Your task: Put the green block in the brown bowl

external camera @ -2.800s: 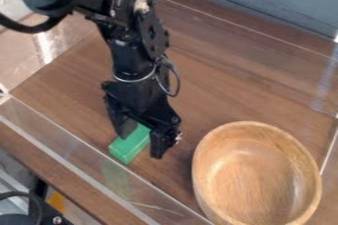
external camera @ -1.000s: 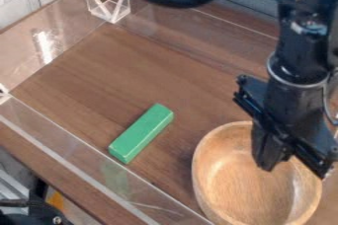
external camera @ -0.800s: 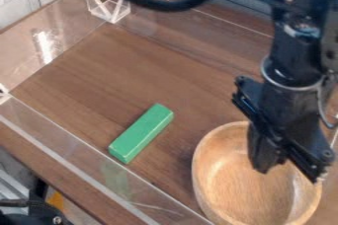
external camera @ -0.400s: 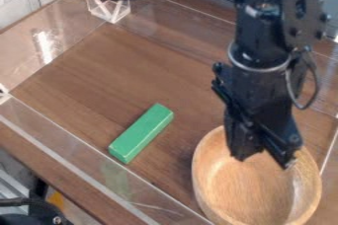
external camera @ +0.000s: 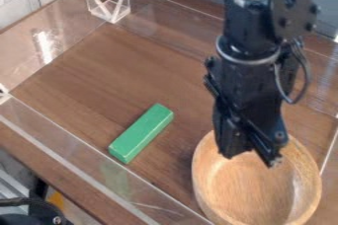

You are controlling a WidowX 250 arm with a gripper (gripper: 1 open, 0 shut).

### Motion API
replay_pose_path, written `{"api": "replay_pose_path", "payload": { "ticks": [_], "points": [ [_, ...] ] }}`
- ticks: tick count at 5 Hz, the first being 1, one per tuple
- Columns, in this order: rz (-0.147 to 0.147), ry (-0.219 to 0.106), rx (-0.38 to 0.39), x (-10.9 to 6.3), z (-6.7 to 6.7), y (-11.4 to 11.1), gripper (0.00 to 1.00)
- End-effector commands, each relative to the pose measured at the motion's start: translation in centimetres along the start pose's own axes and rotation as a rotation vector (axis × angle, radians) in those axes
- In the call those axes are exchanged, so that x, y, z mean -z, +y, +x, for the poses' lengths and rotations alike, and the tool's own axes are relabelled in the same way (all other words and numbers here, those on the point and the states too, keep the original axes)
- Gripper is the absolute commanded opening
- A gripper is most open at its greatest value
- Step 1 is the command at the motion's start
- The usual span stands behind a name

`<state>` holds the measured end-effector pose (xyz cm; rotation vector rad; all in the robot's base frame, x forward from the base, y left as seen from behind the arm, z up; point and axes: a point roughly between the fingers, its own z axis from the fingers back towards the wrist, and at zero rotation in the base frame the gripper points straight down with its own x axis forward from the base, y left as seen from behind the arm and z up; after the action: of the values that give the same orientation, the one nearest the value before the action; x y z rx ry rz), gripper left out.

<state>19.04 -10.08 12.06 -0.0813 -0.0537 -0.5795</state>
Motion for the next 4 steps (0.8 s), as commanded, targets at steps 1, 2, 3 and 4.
{"api": "replay_pose_path", "payload": {
  "ticks": [1,2,3,4],
  "points": [
    [0.016,-0.039,0.053,-1.6,0.9,0.4,0.0],
    [0.009,-0.033,0.069,-1.8,0.9,0.0,0.0],
    [0.014,-0.024,0.071,-2.1,0.6,-0.8,0.0],
    [0.018,-0.015,0.078,-2.4,0.5,-1.6,0.0]
  ]
}}
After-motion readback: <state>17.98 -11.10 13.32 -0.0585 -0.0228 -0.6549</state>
